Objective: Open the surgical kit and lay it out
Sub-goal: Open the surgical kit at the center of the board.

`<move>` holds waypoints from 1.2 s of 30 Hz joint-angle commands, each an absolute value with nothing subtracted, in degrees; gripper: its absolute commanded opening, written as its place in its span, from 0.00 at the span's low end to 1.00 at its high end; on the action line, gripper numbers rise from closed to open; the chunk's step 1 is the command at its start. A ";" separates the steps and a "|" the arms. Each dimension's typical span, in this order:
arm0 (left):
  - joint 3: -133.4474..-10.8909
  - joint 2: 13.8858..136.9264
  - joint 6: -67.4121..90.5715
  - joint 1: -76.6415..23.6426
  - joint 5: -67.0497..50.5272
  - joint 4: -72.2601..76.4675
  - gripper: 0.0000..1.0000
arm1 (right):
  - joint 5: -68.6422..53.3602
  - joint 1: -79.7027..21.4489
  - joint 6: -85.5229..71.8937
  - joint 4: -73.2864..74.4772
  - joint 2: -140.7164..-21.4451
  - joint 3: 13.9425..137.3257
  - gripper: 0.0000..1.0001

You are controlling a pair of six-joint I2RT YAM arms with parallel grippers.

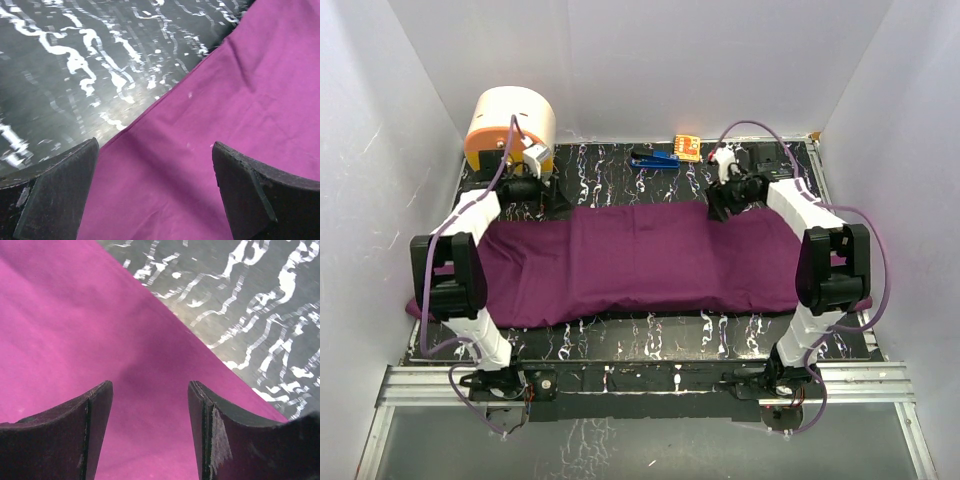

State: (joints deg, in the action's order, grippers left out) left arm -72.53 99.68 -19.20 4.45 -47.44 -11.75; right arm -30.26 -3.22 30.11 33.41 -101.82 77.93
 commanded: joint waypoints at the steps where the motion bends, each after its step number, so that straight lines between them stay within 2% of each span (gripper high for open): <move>1: -78.25 105.08 -15.87 2.19 -55.32 -12.36 0.94 | -31.89 -6.44 28.37 32.98 -100.09 77.86 0.61; 9: -86.41 115.20 -17.08 -0.13 -55.42 -15.30 0.90 | -30.96 -7.22 26.67 30.87 -92.97 72.32 0.62; 17: -87.24 116.93 -20.51 -0.31 -58.05 -20.97 0.63 | -29.41 -7.29 26.49 29.89 -91.80 69.71 0.62; 23: -89.15 118.08 -24.42 -0.68 -58.07 -26.83 0.51 | -29.54 -7.29 26.01 29.73 -92.55 69.70 0.62; 36: -93.76 118.52 -29.96 -1.06 -58.10 -34.56 0.17 | -28.84 -7.29 25.88 29.84 -92.23 69.57 0.62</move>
State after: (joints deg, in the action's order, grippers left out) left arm -90.37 119.70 -26.59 -0.64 -55.35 -30.70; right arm -29.19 -7.40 26.48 32.38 -93.25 69.52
